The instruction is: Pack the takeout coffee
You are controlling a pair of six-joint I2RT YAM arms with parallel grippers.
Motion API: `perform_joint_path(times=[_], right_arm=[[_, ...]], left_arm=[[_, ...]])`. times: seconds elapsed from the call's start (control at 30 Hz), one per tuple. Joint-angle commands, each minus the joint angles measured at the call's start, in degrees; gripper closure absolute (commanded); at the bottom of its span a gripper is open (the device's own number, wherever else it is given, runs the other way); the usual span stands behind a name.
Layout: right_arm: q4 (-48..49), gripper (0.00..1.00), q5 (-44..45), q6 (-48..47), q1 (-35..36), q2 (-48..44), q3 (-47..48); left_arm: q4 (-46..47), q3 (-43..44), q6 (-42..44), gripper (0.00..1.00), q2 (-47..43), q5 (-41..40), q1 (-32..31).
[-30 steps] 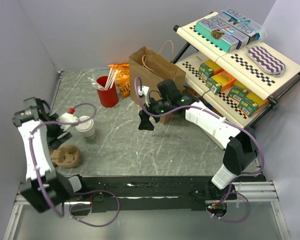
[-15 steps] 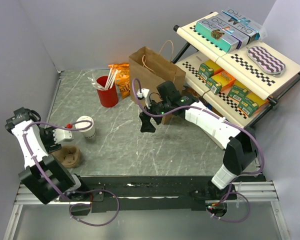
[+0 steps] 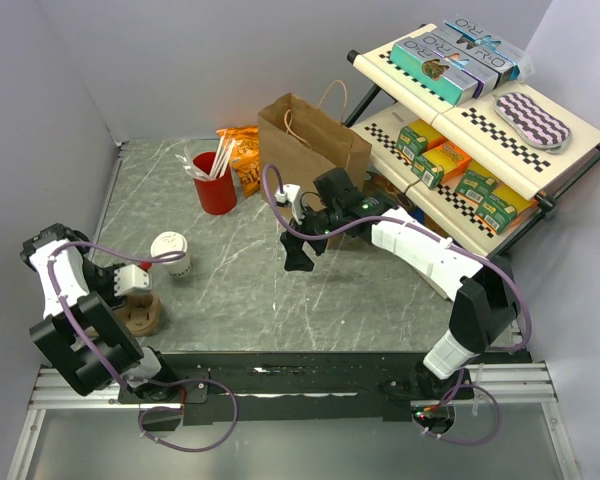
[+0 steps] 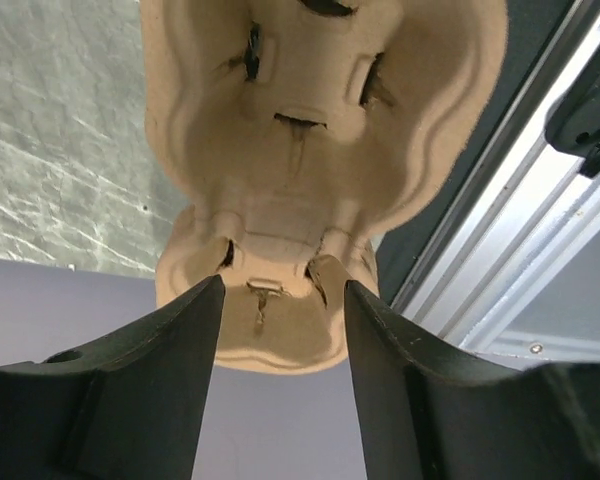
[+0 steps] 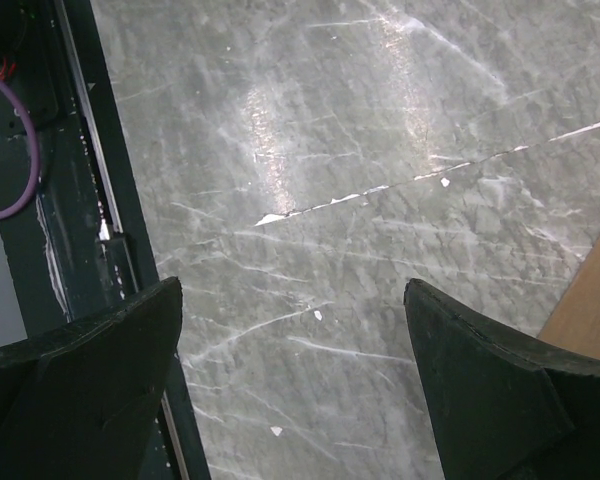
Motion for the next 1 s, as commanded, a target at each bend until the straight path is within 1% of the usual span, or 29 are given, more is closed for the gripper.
perform_joint_path(times=[0.0, 0.27, 0.47, 0.77, 0.97], right_arm=[[0.0, 0.03, 0.6, -0.2, 0.5, -3.6, -1.0], [-0.1, 0.03, 0.6, -0.4, 0.6, -3.0, -0.7], [-0.2, 0.02, 0.8, -0.6, 0.5, -2.5, -0.4], [0.1, 0.02, 1.1, -0.4, 0.5, -2.4, -0.7], [0.3, 0.02, 1.5, -0.7, 0.5, -2.5, -0.8]], left_arm=[[0.7, -0.6, 2.2, 0.43, 1.5, 2.9, -0.6], [4.2, -4.1, 0.9, 0.43, 1.1, 3.3, -2.3], [5.7, -5.6, -0.1, 0.45, 1.5, 2.2, -3.1], [6.1, -4.6, -1.8, 0.52, 4.0, 0.6, -3.1], [2.7, -1.9, -3.0, 0.62, 4.8, 1.5, -3.0]])
